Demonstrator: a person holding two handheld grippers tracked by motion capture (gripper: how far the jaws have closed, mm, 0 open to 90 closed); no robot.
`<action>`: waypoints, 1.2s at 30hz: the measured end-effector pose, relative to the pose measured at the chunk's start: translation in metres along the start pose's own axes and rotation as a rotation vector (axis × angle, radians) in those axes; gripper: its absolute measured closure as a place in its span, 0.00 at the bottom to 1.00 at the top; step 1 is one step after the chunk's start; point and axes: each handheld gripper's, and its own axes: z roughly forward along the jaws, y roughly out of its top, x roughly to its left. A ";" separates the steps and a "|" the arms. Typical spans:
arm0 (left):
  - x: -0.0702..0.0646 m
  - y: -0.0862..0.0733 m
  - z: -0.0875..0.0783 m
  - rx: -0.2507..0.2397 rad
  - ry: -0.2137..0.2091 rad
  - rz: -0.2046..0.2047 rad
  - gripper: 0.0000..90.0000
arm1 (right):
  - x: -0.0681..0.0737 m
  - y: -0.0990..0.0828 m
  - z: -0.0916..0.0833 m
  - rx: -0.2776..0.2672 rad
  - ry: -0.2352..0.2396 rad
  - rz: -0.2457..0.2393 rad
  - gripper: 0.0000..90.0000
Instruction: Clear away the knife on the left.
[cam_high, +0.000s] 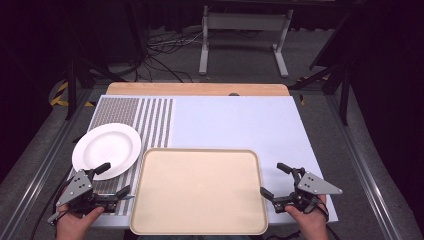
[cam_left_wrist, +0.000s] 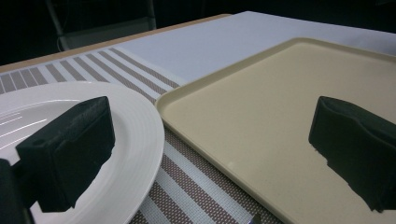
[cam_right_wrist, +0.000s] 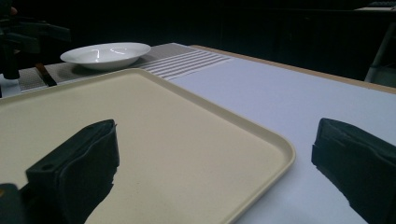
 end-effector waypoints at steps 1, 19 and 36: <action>0.000 0.001 0.000 0.000 0.000 0.007 0.01 | 0.000 0.000 0.000 0.000 0.002 -0.002 0.02; -0.001 0.017 -0.014 0.082 -0.015 0.055 0.06 | 0.000 0.000 -0.001 -0.003 0.008 -0.001 0.03; 0.010 0.034 -0.019 0.386 -0.074 0.196 0.05 | 0.002 -0.002 0.002 0.020 0.018 -0.003 0.03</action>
